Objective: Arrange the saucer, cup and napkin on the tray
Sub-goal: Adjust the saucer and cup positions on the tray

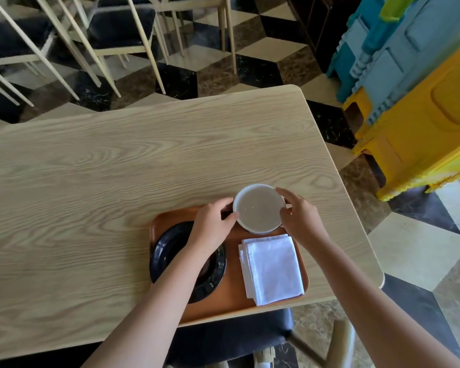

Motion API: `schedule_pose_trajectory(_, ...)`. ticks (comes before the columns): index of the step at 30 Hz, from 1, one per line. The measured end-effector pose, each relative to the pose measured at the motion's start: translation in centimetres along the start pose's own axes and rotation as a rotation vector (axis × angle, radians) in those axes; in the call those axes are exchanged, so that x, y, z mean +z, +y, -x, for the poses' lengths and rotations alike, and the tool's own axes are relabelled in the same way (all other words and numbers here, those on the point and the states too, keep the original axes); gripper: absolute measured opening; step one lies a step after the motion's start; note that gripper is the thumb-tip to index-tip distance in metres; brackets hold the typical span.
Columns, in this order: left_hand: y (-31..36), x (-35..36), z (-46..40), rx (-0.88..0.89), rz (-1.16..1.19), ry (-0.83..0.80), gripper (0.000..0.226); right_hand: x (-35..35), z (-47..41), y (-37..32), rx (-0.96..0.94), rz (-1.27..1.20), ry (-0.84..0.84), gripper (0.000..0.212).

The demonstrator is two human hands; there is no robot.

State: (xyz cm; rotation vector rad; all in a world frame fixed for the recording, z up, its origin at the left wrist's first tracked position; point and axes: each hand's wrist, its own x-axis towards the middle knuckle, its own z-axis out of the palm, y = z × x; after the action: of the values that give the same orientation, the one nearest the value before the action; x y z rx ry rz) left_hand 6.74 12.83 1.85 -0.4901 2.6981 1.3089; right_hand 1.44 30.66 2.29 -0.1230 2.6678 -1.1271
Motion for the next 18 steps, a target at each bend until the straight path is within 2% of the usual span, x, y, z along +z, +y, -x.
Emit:
schedule_pose_trajectory(15, -0.9, -0.6, 1.7, 0.019, 0.024, 0.025, 0.037, 1.2, 1.5, 0.0, -0.015, -0.018, -0.037, 0.050)
schedule_pose_trajectory(18, -0.9, -0.5, 2.8, 0.073, -0.003, 0.104, 0.036, 0.9, 2.9, 0.1, -0.031, -0.060, 0.000, 0.046)
